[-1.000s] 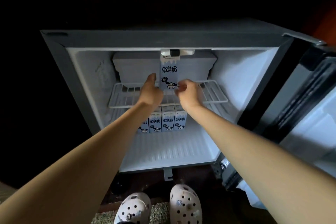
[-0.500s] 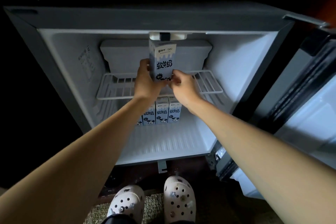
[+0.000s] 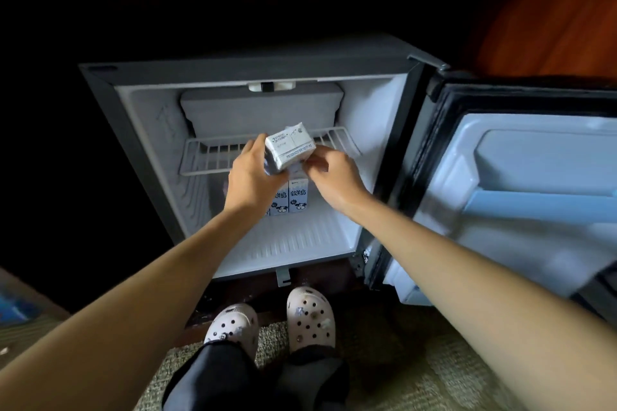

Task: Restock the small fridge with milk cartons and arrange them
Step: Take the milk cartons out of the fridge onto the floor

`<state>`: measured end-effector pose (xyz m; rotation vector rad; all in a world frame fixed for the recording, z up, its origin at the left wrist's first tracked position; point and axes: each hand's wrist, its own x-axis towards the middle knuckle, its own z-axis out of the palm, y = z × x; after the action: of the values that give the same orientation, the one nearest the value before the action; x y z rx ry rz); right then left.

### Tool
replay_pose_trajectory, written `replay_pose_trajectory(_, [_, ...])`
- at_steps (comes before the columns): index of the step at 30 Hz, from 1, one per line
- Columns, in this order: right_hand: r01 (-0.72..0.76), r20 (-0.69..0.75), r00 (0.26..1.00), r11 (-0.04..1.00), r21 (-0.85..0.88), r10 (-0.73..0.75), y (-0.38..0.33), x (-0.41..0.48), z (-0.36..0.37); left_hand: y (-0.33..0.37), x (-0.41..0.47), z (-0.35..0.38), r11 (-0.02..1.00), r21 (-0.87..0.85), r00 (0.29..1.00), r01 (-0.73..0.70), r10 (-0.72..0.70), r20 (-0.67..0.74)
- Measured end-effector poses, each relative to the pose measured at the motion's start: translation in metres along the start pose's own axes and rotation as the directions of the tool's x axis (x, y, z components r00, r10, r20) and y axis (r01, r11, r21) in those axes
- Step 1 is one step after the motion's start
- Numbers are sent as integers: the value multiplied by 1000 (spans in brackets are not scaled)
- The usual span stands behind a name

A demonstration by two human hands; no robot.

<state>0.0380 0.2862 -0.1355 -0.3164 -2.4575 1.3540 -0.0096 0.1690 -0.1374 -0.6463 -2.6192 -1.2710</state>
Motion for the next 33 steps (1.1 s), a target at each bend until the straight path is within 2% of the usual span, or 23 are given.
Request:
replay_pose_trajectory(3, [33, -8, 999, 999, -5, -33, -4, -44, -29, 22, -31, -7, 996, 82, 993, -41, 32, 114])
replay_pose_trajectory(6, [64, -34, 997, 997, -46, -66, -2, -97, -62, 55, -63, -12, 979, 153, 951, -137, 86, 296])
replay_pose_trajectory(11, [17, -148, 989, 999, -41, -23, 18, -191, -116, 120, -118, 6, 925, 192, 799, -328, 163, 579])
replay_pose_trajectory(14, [-52, -217, 975, 998, -35, 43, 39, -242, -145, 148, -155, 33, 912, 144, 704, -385, 189, 685])
replay_pose_trajectory(17, [-153, -211, 966, 988, -9, 148, 67, -285, -168, 169, -191, 66, 898, 114, 624, -425, 200, 755])
replay_pose_trajectory(21, [-268, -210, 941, 963, 17, 265, 103, -334, -186, 179, -240, 109, 900, 121, 565, -419, 154, 811])
replay_pose_trajectory(28, [-458, -170, 871, 887, 56, 461, 177, -406, -184, 166, -316, 178, 943, 87, 384, -321, 46, 922])
replay_pose_trajectory(33, [-586, -153, 794, 808, 64, 588, 223, -435, -169, 152, -350, 209, 959, 174, 422, -223, -66, 904])
